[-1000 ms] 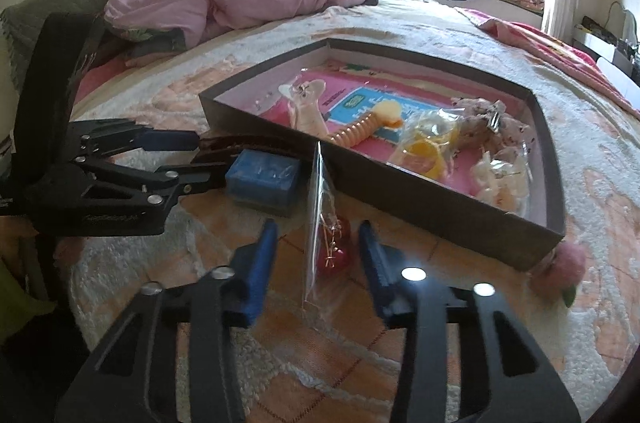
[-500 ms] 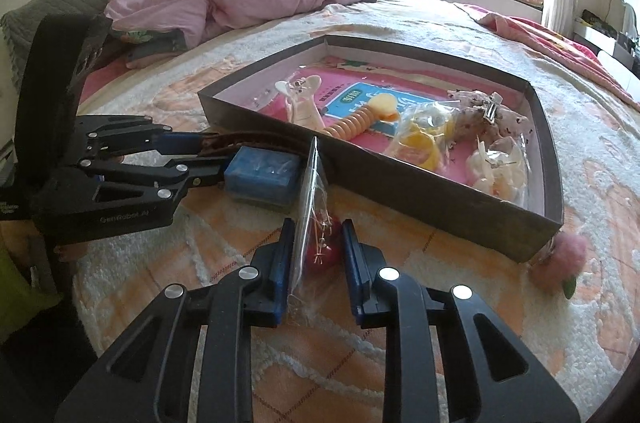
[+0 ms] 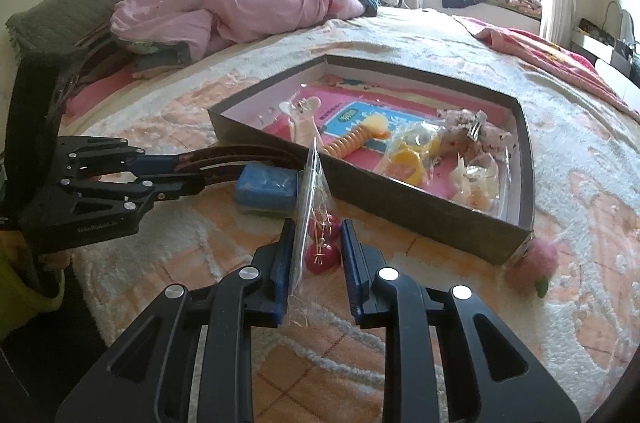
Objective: Organize jewelry
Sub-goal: 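Grasp the brown claw clip with the left tool while the right grasps the red-earring bag, then carry the brown clip and clear bag over the tray and open both tools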
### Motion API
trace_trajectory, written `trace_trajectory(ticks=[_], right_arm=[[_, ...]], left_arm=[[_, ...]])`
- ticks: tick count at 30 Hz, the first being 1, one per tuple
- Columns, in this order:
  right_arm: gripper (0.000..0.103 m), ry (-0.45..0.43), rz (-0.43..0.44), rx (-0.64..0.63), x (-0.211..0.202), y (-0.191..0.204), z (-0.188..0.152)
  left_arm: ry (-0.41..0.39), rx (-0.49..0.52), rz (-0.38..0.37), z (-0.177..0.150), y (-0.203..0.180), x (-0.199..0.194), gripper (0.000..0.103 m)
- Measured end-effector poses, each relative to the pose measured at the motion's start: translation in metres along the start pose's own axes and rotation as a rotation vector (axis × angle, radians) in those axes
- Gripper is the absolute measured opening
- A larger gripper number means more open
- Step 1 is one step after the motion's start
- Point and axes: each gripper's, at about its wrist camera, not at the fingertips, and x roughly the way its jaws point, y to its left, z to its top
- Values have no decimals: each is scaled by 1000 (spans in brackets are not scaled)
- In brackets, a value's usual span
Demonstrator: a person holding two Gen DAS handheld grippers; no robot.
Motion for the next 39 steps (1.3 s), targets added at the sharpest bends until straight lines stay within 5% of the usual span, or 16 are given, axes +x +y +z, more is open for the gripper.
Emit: trace_trajectory(ticks=[14,39], right_arm=[[22,-80,9,9,-27,-5,12],[22,-140,-155,123,-34,-73,25]], left_arm=[[-100,-74,-21,20,0,-35,18],[-143,-86,-71,79,-30,17,18]])
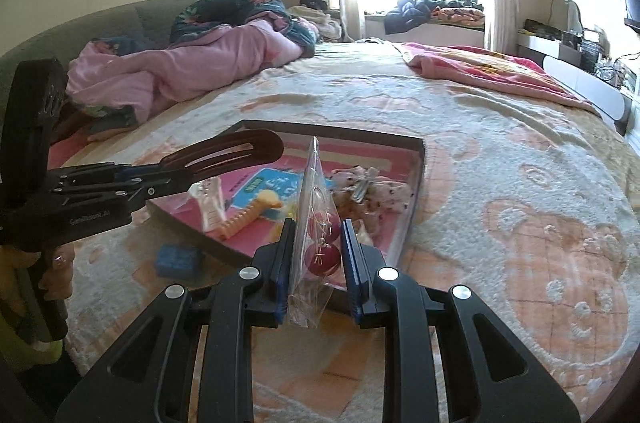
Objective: Organize jewelry
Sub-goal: 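Carry the brown clip and clear bag over the tray and open both tools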
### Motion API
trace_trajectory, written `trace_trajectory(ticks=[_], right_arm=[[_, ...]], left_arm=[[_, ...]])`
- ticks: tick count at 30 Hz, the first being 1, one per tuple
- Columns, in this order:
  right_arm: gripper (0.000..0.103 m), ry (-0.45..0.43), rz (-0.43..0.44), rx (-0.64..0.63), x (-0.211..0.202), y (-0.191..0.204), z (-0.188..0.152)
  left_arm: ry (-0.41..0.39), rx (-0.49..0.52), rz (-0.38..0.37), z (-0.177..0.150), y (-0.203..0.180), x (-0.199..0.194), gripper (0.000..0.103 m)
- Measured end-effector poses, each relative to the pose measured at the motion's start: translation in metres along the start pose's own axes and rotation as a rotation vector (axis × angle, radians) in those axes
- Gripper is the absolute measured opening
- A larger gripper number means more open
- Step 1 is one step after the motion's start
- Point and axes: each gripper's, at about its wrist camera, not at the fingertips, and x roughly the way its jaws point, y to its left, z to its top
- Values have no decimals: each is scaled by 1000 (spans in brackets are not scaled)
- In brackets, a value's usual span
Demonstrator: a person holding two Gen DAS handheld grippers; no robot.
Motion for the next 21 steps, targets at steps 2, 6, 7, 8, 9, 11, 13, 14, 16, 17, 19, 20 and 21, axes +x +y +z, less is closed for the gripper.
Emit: trace_trajectory(ticks=[2,6,7,8,9,11,13,14,16,17,19,20,21], right_arm=[[22,2,-6,9,3,-4,2],[22,2,-20,25,7,-10,4],[22,2,-25,28,8,-11,5],[22,1,-29,31,9,-12,6],[22,1,-30,32,10,-13,7],[22,-4,-37,30,11,-15,10],[22,-7,-44,28,13,-16,12],[22,-9,-47,28,13,-17,14],[22,-12,-55,26,14,-19,16],[22,-12,-58,25,15,-20,17],[22,-14,-63,23,16,-21,18],[22,-15,-65,22,16,-22,20],[22,-16,-66,21,17,-22,21]], left_arm=[[2,-5,-1,2,-1,5,18],[4,-16,3,6,2,16,18],[4,-25,2,8,4,19,18],[3,-29,2,9,5,21,18],[2,-31,4,10,5,23,18],[2,-35,5,12,6,28,18],[1,-42,4,14,7,32,18],[0,-44,3,16,7,34,18],[-3,-47,2,19,7,38,18],[-4,-47,2,20,8,40,18],[-5,-46,2,21,8,42,18],[-6,-47,3,22,8,43,18],[-5,-49,2,23,9,45,18]])
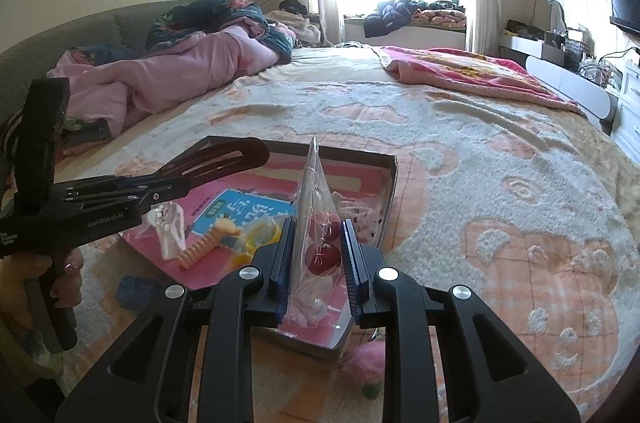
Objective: Organize jewelry
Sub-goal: 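Carry the brown clip and clear bag over the tray and open both tools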
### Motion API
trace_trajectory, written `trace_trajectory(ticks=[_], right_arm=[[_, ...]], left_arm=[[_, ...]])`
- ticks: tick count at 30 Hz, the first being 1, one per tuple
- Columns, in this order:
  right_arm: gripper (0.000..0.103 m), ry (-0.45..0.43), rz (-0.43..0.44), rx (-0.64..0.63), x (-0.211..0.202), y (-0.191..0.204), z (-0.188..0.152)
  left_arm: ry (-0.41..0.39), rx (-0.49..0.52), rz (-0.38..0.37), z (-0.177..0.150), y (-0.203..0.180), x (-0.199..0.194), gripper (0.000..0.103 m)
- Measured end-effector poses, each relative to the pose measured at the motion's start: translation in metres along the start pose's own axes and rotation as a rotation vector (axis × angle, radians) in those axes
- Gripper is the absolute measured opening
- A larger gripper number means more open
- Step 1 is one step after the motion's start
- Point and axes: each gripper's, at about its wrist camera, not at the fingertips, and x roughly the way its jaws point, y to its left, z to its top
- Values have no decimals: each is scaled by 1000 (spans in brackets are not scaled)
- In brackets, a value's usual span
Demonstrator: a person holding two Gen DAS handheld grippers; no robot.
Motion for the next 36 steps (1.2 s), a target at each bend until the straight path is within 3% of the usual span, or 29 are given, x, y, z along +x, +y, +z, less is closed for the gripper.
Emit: trace_trajectory(ticks=[17,20,29,36], right_arm=[[22,19,-6,21,36,-16,26],[22,63,0,51,52,-21,23],[22,93,-47,36,65,-20,13],[22,117,-33,54,70,-23,7]], left_arm=[[54,0,-62,-3,-3,20,18],[68,3,-69,-5,-4,24,18],[105,32,-89,-12,-10,32,18],[111,51,-91,-15,-13,33,19]])
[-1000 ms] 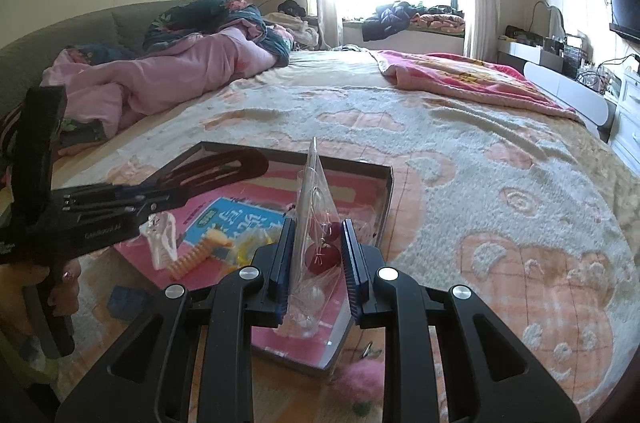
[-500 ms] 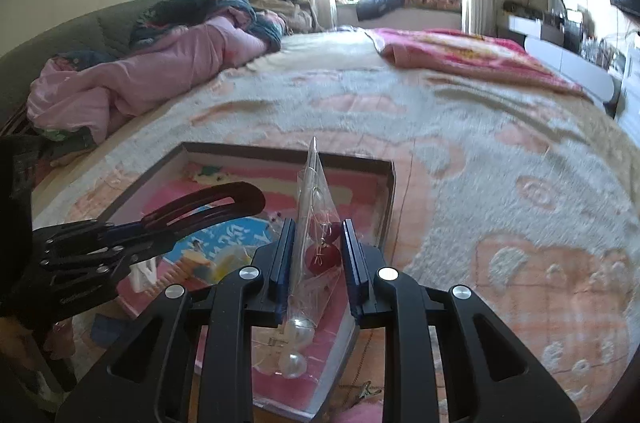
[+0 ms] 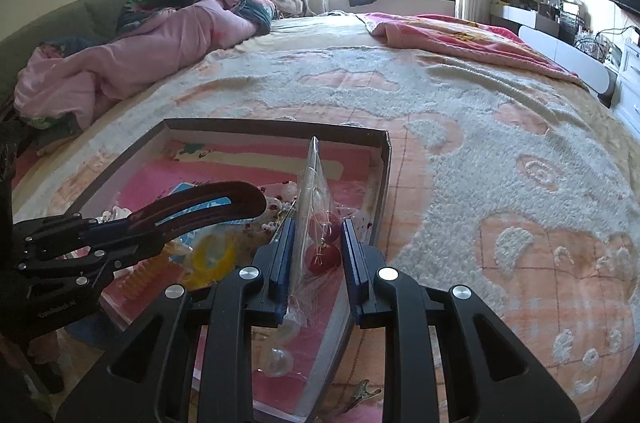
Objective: Organize jewelry
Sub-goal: 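Carry the brown clip and clear bag over the tray and open both tools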
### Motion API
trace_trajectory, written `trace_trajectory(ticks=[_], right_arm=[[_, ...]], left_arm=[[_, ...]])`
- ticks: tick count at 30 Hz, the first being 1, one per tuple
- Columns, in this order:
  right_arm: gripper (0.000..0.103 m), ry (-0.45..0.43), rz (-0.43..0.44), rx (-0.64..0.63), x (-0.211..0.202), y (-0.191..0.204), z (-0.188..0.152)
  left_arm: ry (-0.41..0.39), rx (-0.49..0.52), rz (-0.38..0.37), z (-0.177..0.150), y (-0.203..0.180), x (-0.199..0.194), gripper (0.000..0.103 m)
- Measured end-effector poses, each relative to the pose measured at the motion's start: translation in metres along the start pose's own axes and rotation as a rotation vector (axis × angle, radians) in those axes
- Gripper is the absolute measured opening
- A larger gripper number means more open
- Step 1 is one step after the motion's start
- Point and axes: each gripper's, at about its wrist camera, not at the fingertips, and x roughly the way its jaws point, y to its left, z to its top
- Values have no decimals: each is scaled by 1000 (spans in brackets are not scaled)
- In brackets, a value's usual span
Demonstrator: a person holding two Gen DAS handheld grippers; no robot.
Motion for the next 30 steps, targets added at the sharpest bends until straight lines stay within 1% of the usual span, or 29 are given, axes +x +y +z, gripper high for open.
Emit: trace_trajectory(ticks=[5,13,23,25,26,30], right_arm=[[23,27,12,26,3,-3,-2],[24,27,20,42,-2,-3,-5],[39,-7,23,45,-16,-5,-5],[41,-22,25,42,-21,-5,-6],[42,-28,25,41,-23,-5,-5],[45,-49,22,31,-30,-4,-5]], left_arm=[[0,0,-2,-1,0,0,19],[0,-3,2,-1,0,0,19],[6,-28,6,-2,4,-2,19],[3,-34,8,-2,5,-5,22],[1,-37,10,-2,5,-6,27],[-10,-43,19,0,6,-12,32]])
